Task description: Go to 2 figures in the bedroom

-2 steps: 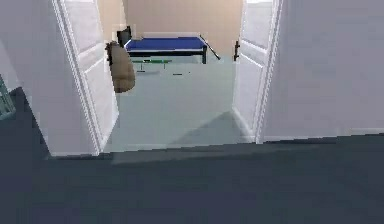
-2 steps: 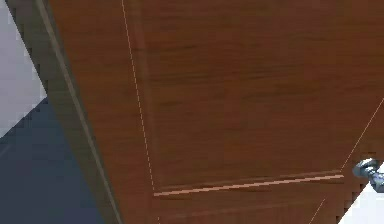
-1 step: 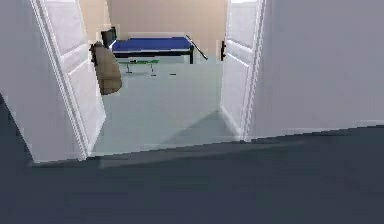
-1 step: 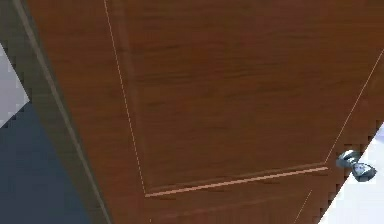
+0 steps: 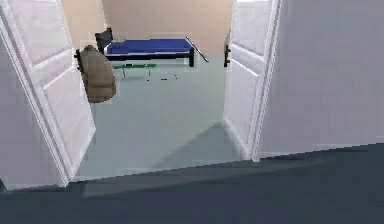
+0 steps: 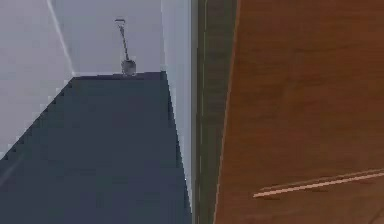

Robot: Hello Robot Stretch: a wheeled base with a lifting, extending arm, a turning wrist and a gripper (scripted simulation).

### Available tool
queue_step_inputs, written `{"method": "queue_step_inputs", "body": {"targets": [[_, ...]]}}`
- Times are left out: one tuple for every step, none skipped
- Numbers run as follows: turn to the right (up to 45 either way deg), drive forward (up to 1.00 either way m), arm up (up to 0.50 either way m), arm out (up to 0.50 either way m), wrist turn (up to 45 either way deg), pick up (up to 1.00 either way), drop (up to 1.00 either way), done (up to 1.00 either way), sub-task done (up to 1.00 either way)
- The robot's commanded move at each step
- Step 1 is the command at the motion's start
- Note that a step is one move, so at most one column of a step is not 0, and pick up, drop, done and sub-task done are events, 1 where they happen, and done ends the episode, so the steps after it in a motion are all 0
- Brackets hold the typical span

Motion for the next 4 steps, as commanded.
{"method": "queue_step_inputs", "body": {"targets": [[0.0, 1.00, 0.00, 0.00, 0.0, 0.00, 0.00, 0.00, 0.00], [0.0, 1.00, 0.00, 0.00, 0.0, 0.00, 0.00, 0.00, 0.00], [3.0, 0.00, 0.00, 0.00, 0.0, 0.00, 0.00, 0.00, 0.00], [0.0, 0.65, 0.00, 0.00, 0.0, 0.00, 0.00, 0.00, 0.00]]}}
